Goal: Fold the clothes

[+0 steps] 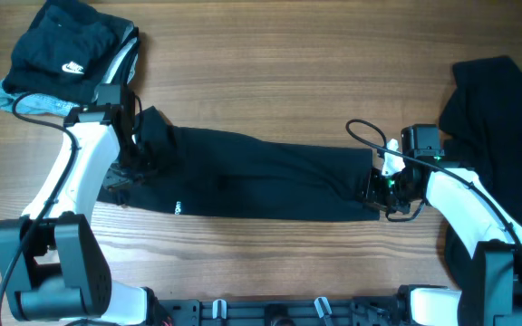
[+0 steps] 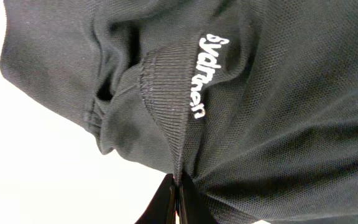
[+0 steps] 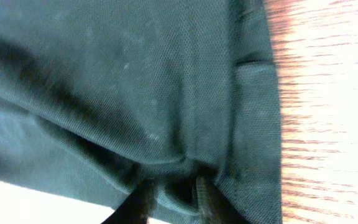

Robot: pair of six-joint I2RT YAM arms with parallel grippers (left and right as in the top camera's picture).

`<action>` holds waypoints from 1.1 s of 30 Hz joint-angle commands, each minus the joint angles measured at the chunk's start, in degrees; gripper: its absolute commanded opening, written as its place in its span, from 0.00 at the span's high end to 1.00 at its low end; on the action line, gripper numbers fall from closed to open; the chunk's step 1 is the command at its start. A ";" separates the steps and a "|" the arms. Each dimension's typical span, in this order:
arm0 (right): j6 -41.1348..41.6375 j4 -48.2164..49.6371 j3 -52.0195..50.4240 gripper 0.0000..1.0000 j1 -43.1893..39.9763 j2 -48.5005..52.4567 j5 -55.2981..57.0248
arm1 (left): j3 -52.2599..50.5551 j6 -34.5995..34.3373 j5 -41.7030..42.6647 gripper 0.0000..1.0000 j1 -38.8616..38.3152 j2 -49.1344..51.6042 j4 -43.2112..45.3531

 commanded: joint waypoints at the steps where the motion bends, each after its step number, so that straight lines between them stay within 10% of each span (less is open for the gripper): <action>1: 1.92 2.19 -0.28 0.85 0.44 0.66 2.91 | 0.92 -0.87 -1.57 0.96 1.07 -1.73 -0.44; 4: 2.54 7.80 0.42 0.51 0.44 0.63 4.31 | 0.92 -0.92 -1.33 0.95 1.09 -1.70 0.24; 8: 2.56 10.03 3.13 0.42 0.28 0.63 8.07 | 0.92 -0.92 -1.11 0.94 1.09 -1.70 0.26; 16: 3.06 18.69 3.21 0.58 0.28 6.84 9.94 | 0.92 -0.92 -1.09 0.94 1.09 -1.70 0.46; 23: 2.60 25.75 3.23 0.95 -0.20 10.05 5.38 | 0.92 -0.90 -1.11 0.94 1.09 -1.70 0.70; 30: 1.60 30.08 3.65 0.94 -3.96 10.05 1.38 | 0.92 -0.90 -1.11 0.94 1.09 -1.70 0.74; 33: 0.63 31.12 3.65 0.73 -3.96 10.05 -2.45 | 0.92 -0.92 -1.11 0.94 1.09 -1.70 1.14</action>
